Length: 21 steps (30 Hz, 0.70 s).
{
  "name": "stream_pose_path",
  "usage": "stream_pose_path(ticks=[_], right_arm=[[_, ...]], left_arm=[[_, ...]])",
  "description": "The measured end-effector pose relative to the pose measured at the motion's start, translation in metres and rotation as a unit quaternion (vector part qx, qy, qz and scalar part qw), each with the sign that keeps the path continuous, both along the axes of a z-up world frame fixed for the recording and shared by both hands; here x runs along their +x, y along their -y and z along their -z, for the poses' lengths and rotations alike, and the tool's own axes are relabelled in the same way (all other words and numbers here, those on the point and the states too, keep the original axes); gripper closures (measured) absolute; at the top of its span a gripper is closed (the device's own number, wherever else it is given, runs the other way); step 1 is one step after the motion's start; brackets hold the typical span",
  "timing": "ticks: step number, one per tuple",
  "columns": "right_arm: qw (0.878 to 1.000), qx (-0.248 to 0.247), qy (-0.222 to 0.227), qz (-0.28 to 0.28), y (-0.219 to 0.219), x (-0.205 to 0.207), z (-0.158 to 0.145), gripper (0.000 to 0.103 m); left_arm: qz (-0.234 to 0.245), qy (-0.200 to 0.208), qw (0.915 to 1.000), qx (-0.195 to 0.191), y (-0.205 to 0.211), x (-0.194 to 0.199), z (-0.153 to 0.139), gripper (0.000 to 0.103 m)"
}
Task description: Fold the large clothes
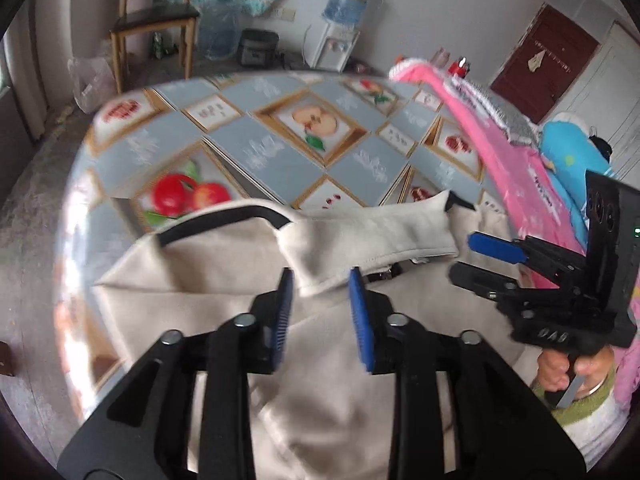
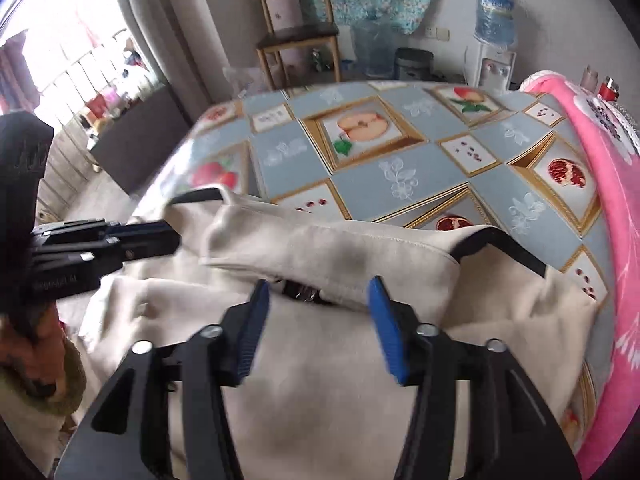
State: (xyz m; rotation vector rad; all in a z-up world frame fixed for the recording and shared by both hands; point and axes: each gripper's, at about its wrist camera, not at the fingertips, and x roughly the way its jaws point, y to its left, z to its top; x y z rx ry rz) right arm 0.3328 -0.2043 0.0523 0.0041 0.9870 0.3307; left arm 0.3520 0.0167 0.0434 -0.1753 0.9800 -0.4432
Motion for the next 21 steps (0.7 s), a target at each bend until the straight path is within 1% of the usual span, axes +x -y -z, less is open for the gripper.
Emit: stream_pose_path(ticks=[1, 3, 5, 6, 9, 11, 14, 15, 18, 19, 21], right_arm=[[1.0, 0.01, 0.006, -0.005, 0.004, -0.014, -0.008, 0.035], [0.999, 0.028, 0.005, -0.017, 0.011, -0.039, -0.015, 0.027], [0.999, 0.044, -0.007, -0.03, 0.014, -0.066, -0.012, 0.027], [0.998, 0.049, -0.013, -0.035, 0.015, -0.077, -0.009, 0.027], [0.996, 0.068, -0.036, -0.051, 0.009, -0.108, 0.007, 0.027], [0.993, 0.081, -0.053, -0.069, -0.003, -0.126, 0.019, 0.027], [0.99, 0.084, -0.069, -0.095, -0.021, -0.136, 0.032, 0.027], [0.989, 0.083, -0.072, -0.1, -0.025, -0.138, 0.034, 0.027], [0.988, 0.077, -0.076, -0.111, -0.037, -0.14, 0.038, 0.027], [0.987, 0.078, -0.076, -0.117, -0.04, -0.141, 0.037, 0.027], [0.987, 0.082, -0.072, -0.117, -0.043, -0.144, 0.035, 0.027]], left_arm=[[-0.006, 0.014, 0.9999, 0.0, -0.015, -0.017, -0.011, 0.064], [-0.017, 0.028, 0.9995, 0.002, -0.04, -0.049, -0.023, 0.058], [-0.029, 0.031, 0.999, 0.008, -0.062, -0.083, -0.024, 0.054], [-0.034, 0.028, 0.999, 0.01, -0.071, -0.099, -0.021, 0.052], [-0.057, 0.008, 0.9982, 0.017, -0.093, -0.138, -0.006, 0.052], [-0.075, -0.005, 0.9966, 0.033, -0.101, -0.159, 0.01, 0.052], [-0.076, -0.022, 0.9961, 0.04, -0.101, -0.171, 0.033, 0.052], [-0.074, -0.028, 0.9959, 0.044, -0.099, -0.173, 0.04, 0.053], [-0.073, -0.025, 0.9946, 0.07, -0.095, -0.172, 0.051, 0.054], [-0.071, -0.023, 0.994, 0.08, -0.094, -0.17, 0.054, 0.056], [-0.069, -0.022, 0.9937, 0.085, -0.092, -0.166, 0.06, 0.068]])
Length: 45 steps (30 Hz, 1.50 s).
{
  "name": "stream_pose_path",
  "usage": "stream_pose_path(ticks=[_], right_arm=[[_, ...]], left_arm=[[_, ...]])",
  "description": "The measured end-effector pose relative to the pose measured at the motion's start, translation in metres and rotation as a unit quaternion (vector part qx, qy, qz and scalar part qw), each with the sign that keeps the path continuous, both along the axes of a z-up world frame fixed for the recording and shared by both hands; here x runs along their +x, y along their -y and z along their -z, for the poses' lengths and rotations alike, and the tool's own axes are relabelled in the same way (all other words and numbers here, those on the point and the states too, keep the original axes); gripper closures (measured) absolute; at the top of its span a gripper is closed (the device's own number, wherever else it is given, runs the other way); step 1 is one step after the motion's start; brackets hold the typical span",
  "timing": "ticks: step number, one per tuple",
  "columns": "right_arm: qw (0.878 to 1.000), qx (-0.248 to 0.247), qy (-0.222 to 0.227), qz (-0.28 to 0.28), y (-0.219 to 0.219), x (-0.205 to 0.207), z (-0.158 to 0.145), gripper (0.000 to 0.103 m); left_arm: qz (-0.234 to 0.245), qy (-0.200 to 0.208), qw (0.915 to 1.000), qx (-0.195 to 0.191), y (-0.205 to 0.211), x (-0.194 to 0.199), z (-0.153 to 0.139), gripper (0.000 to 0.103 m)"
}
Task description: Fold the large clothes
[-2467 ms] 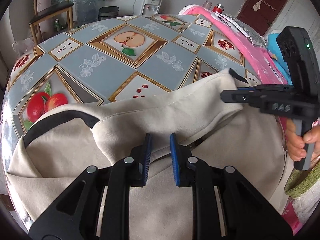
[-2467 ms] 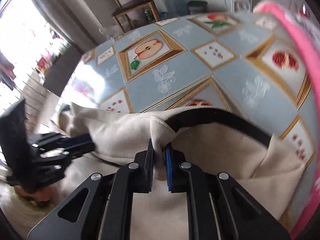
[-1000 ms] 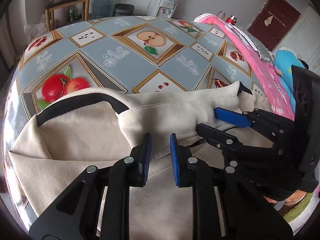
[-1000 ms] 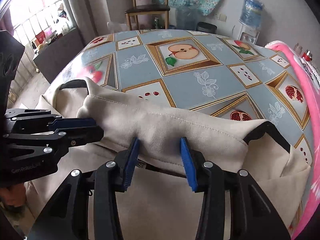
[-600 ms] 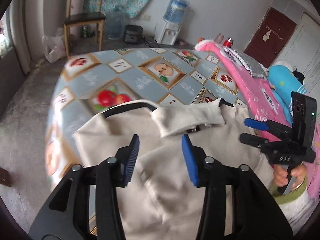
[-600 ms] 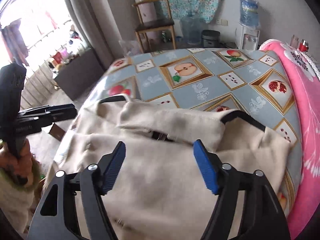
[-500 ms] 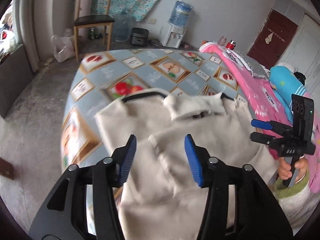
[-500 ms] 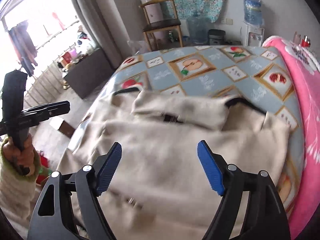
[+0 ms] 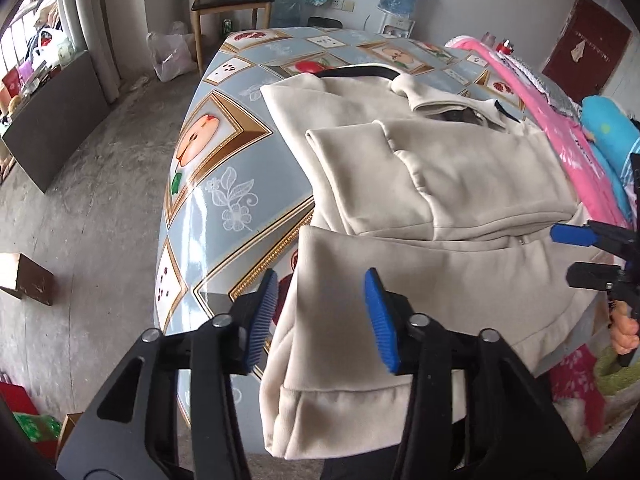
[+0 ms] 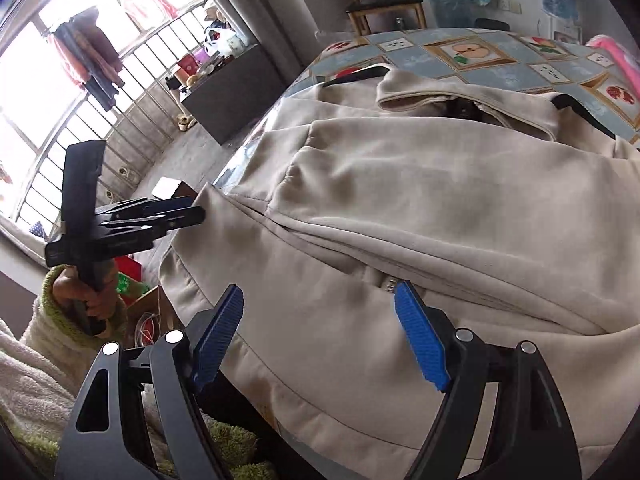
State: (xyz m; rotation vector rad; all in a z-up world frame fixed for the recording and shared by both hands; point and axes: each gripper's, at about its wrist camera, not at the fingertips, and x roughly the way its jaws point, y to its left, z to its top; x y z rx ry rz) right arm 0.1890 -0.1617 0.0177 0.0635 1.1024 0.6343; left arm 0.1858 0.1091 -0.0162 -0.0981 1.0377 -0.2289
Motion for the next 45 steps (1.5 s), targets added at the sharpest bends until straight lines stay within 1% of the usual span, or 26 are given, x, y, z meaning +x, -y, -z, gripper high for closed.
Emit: stream_pose_path(ticks=[1, 3, 4, 6, 7, 10, 11, 13, 14, 16, 17, 19, 20, 21, 24, 25, 26, 28, 30, 32, 34, 35, 36, 37, 41, 45], right_arm=[[1.0, 0.006, -0.001, 0.001, -0.001, -0.001, -0.001, 0.027], [1.0, 0.018, -0.008, 0.007, -0.001, -0.005, -0.002, 0.027], [1.0, 0.023, -0.014, 0.009, -0.001, -0.005, -0.001, 0.027], [0.999, 0.038, -0.027, 0.02, -0.001, -0.008, 0.0, 0.027], [0.998, 0.047, -0.033, 0.025, 0.0, -0.009, 0.0, 0.027], [0.99, 0.108, -0.073, 0.054, 0.006, -0.008, 0.002, 0.027], [0.983, 0.143, -0.094, 0.061, 0.009, -0.007, 0.003, 0.027], [0.959, 0.226, -0.152, 0.079, 0.012, -0.004, 0.011, 0.027], [0.95, 0.249, -0.17, 0.083, 0.01, -0.003, 0.013, 0.027], [0.921, 0.307, -0.222, 0.091, 0.004, -0.002, 0.025, 0.027], [0.912, 0.319, -0.24, 0.093, -0.001, -0.002, 0.03, 0.027], [0.887, 0.348, -0.286, 0.1, -0.012, -0.004, 0.043, 0.027], [0.879, 0.353, -0.302, 0.102, -0.017, -0.005, 0.049, 0.027], [0.875, 0.35, -0.316, 0.106, -0.024, -0.008, 0.054, 0.027], [0.878, 0.336, -0.32, 0.116, -0.035, -0.012, 0.057, 0.027], [0.882, 0.33, -0.315, 0.119, -0.037, -0.013, 0.056, 0.029], [0.887, 0.32, -0.308, 0.125, -0.038, -0.014, 0.056, 0.035], [0.895, 0.3, -0.3, 0.14, -0.04, -0.014, 0.057, 0.052], [0.901, 0.285, -0.293, 0.146, -0.042, -0.014, 0.06, 0.081], [0.904, 0.281, -0.287, 0.15, -0.044, -0.017, 0.063, 0.094], [0.908, 0.277, -0.279, 0.149, -0.046, -0.02, 0.061, 0.096], [0.909, 0.275, -0.275, 0.149, -0.047, -0.021, 0.061, 0.096], [0.91, 0.275, -0.272, 0.147, -0.048, -0.022, 0.059, 0.096], [0.911, 0.274, -0.27, 0.146, -0.048, -0.022, 0.057, 0.096], [0.914, 0.276, -0.263, 0.138, -0.055, -0.023, 0.052, 0.096], [0.918, 0.272, -0.258, 0.129, -0.061, -0.019, 0.047, 0.096]], left_arm=[[0.001, 0.0, 1.0, -0.004, -0.001, 0.001, 0.002, 0.07], [0.004, 0.004, 0.9999, -0.015, -0.003, 0.002, 0.005, 0.082], [0.005, 0.01, 0.9998, -0.016, -0.004, 0.002, 0.004, 0.085], [0.01, 0.026, 0.9995, -0.013, -0.004, -0.001, 0.0, 0.096], [0.015, 0.038, 0.9991, -0.015, -0.003, -0.006, -0.004, 0.096], [0.034, 0.084, 0.9959, -0.002, 0.002, -0.024, -0.022, 0.097], [0.043, 0.1, 0.994, 0.004, 0.006, -0.031, -0.028, 0.097], [0.066, 0.128, 0.9895, 0.01, 0.014, -0.045, -0.041, 0.097], [0.078, 0.138, 0.9872, 0.011, 0.017, -0.052, -0.046, 0.097], [0.105, 0.153, 0.9827, 0.007, 0.026, -0.066, -0.054, 0.097], [0.115, 0.155, 0.9812, 0.006, 0.03, -0.07, -0.056, 0.097], [0.14, 0.159, 0.9773, 0.0, 0.039, -0.083, -0.059, 0.097], [0.151, 0.159, 0.9757, -0.004, 0.043, -0.089, -0.059, 0.097], [0.159, 0.158, 0.9745, -0.009, 0.046, -0.094, -0.058, 0.097], [0.179, 0.15, 0.9724, -0.015, 0.052, -0.108, -0.053, 0.097], [0.181, 0.147, 0.9723, -0.017, 0.054, -0.11, -0.052, 0.097], [0.183, 0.143, 0.9724, -0.02, 0.054, -0.112, -0.05, 0.097], [0.187, 0.14, 0.972, -0.027, 0.055, -0.116, -0.048, 0.097], [0.189, 0.137, 0.972, -0.027, 0.055, -0.12, -0.046, 0.097], [0.186, 0.138, 0.9726, -0.021, 0.054, -0.121, -0.044, 0.095], [0.183, 0.134, 0.9738, -0.021, 0.052, -0.122, -0.044, 0.084], [0.178, 0.133, 0.9747, -0.02, 0.052, -0.121, -0.044, 0.066], [0.174, 0.137, 0.9751, -0.016, 0.051, -0.121, -0.043, 0.055], [0.172, 0.14, 0.975, -0.012, 0.051, -0.121, -0.042, 0.052], [0.178, 0.135, 0.9746, 0.001, 0.056, -0.116, -0.036, 0.051], [0.173, 0.132, 0.9747, 0.051, 0.068, -0.103, -0.023, 0.051]])
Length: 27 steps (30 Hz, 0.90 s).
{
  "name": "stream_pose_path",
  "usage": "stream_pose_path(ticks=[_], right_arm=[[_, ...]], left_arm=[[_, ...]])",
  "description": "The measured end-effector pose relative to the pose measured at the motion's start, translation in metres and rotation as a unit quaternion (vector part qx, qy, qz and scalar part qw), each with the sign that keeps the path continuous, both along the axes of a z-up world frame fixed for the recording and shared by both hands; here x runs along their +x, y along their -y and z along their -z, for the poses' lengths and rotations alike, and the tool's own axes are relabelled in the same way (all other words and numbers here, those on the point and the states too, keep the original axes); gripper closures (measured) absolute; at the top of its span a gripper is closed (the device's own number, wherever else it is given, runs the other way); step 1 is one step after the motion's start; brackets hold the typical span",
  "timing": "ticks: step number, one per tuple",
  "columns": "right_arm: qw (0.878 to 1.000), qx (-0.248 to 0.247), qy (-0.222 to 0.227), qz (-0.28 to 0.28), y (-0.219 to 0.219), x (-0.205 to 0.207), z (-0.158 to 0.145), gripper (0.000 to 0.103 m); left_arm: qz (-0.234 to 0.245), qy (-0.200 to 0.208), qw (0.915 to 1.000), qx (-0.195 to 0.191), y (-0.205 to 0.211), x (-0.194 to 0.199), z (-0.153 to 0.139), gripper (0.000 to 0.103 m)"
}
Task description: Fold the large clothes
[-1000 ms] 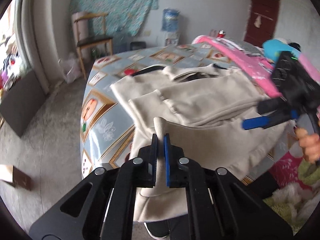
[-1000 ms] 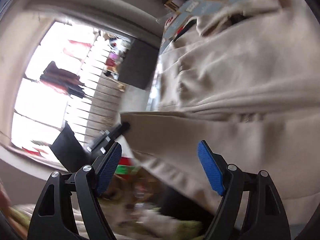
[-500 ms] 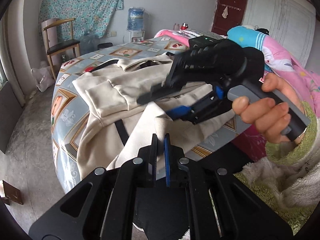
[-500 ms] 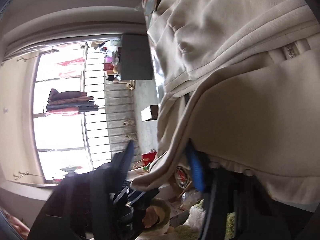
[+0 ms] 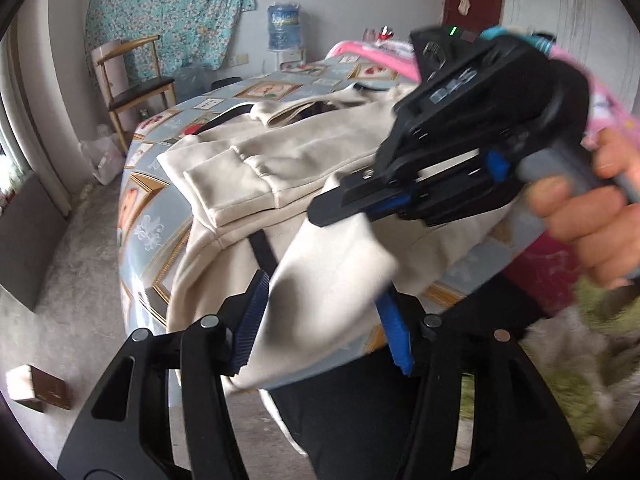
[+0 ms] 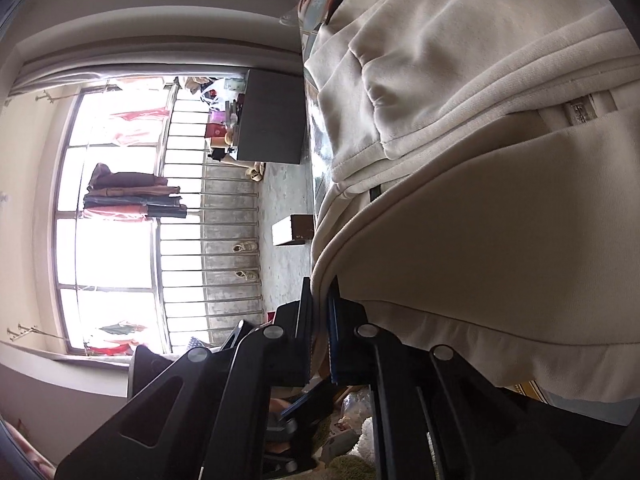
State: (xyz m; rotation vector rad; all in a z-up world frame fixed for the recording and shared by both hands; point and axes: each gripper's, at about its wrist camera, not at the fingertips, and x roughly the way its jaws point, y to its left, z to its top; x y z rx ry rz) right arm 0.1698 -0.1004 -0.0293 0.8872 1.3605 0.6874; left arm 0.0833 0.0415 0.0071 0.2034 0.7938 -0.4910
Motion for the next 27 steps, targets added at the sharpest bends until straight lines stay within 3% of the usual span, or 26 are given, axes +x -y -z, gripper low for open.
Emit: stream_pose_path(ticks=[2, 3, 7, 10, 11, 12, 15, 17, 19, 21, 27], right_arm=[[1.0, 0.0, 0.002, -0.002, -0.001, 0.002, 0.0, 0.096], [1.0, -0.001, 0.004, -0.005, 0.001, 0.003, 0.0, 0.096], [1.0, -0.013, 0.023, -0.014, 0.009, 0.003, -0.004, 0.094], [0.999, -0.018, 0.04, -0.004, 0.033, 0.003, -0.01, 0.078], [0.998, -0.037, 0.057, 0.01, 0.051, 0.002, -0.017, 0.069], [0.996, -0.054, 0.072, 0.022, 0.065, 0.001, -0.023, 0.066], [0.982, -0.122, 0.117, 0.079, 0.127, -0.005, -0.045, 0.066], [0.967, -0.181, 0.137, 0.119, 0.171, -0.008, -0.059, 0.063], [0.947, -0.24, 0.151, 0.152, 0.214, -0.009, -0.073, 0.051], [0.937, -0.267, 0.148, 0.168, 0.248, -0.002, -0.079, 0.049], [0.958, -0.205, 0.107, 0.172, 0.304, 0.035, -0.056, 0.049]], left_arm=[[-0.007, 0.002, 0.9999, 0.009, 0.002, 0.007, 0.003, 0.057], [-0.006, 0.0, 1.0, 0.004, 0.002, 0.009, 0.002, 0.069], [-0.012, -0.01, 0.9995, -0.028, -0.002, 0.018, -0.002, 0.084], [-0.033, -0.011, 0.9992, -0.019, -0.003, 0.023, 0.0, 0.097], [-0.046, -0.016, 0.9986, -0.021, -0.007, 0.026, 0.002, 0.098], [-0.058, -0.024, 0.9976, -0.029, -0.01, 0.029, 0.004, 0.098], [-0.084, -0.046, 0.9939, -0.055, -0.02, 0.04, 0.007, 0.098], [-0.095, -0.054, 0.9922, -0.059, -0.022, 0.044, 0.009, 0.098], [-0.103, -0.058, 0.9914, -0.056, -0.023, 0.048, 0.011, 0.098], [-0.109, -0.06, 0.9909, -0.052, -0.022, 0.051, 0.014, 0.098], [-0.125, -0.07, 0.9891, -0.036, -0.019, 0.06, 0.021, 0.098]])
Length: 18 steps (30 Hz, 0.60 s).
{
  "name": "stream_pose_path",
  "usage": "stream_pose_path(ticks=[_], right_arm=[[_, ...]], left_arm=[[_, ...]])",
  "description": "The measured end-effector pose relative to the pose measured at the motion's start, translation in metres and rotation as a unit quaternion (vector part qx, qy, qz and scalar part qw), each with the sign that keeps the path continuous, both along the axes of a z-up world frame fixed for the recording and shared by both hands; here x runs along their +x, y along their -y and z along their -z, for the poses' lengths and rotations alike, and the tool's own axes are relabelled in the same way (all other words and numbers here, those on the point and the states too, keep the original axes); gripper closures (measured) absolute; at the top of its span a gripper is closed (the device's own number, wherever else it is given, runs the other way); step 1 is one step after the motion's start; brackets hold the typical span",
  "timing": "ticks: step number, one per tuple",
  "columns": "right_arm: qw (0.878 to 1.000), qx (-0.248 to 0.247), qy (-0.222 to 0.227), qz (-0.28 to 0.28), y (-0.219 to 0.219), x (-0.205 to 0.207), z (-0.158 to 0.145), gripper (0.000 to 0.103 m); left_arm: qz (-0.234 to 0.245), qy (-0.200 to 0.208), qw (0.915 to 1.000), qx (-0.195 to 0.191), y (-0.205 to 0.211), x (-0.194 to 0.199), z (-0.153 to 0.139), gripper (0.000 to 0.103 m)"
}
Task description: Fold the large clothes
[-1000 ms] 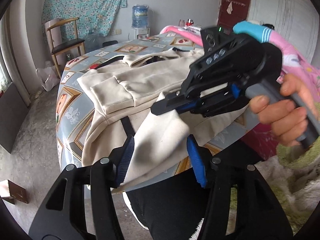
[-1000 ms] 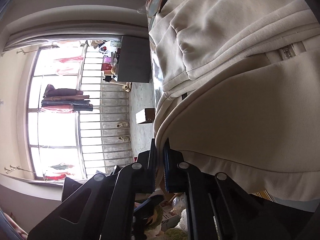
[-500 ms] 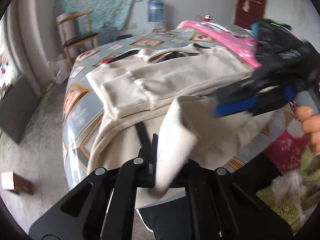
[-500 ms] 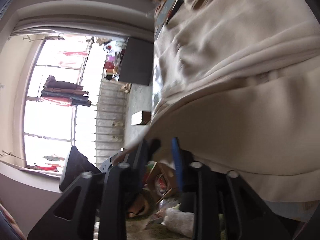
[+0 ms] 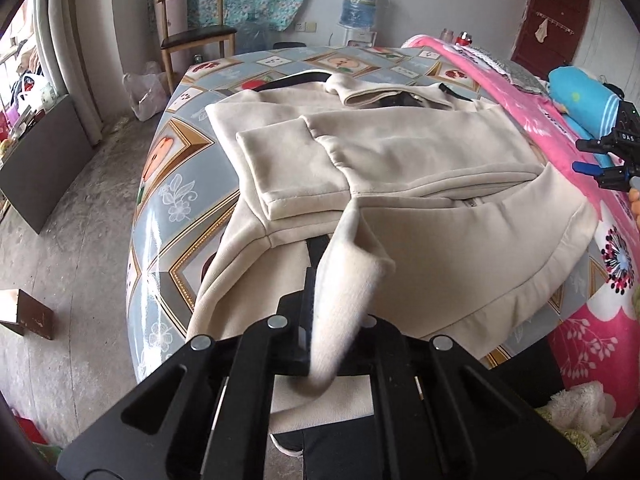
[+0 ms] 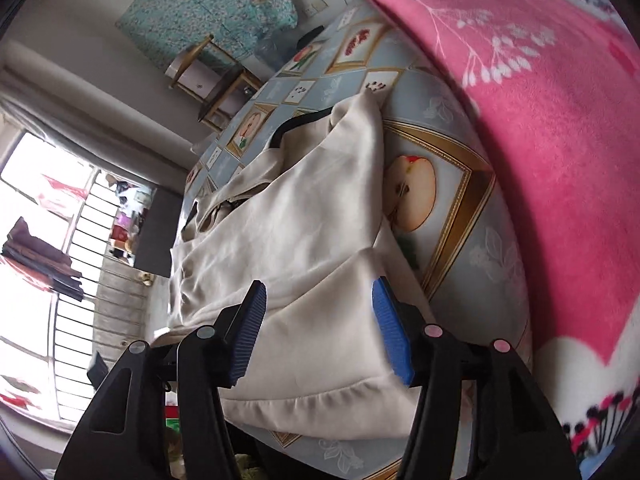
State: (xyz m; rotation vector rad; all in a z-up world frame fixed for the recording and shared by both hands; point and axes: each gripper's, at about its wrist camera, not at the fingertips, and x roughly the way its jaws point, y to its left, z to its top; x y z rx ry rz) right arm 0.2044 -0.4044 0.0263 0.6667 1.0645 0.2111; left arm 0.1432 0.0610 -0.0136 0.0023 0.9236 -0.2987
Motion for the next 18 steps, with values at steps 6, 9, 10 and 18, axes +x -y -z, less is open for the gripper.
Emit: stream_pose_path(ticks=[6, 9, 10, 18], right_arm=[[0.998, 0.035, -0.052, -0.024, 0.006, 0.022, 0.047, 0.049], [0.996, 0.049, -0.06, -0.042, 0.007, 0.017, 0.057, 0.049], [0.996, 0.051, -0.06, -0.05, 0.006, 0.014, 0.058, 0.049], [0.993, 0.046, -0.061, -0.085, -0.001, 0.002, 0.057, 0.049]], left_arm=[[-0.008, -0.013, 0.9999, 0.007, 0.001, 0.007, 0.006, 0.098], [-0.008, -0.018, 0.9997, 0.011, 0.001, 0.01, 0.009, 0.098], [-0.008, -0.019, 0.9997, 0.012, 0.002, 0.01, 0.009, 0.098], [-0.009, -0.022, 0.9997, 0.01, 0.002, 0.013, 0.012, 0.098]])
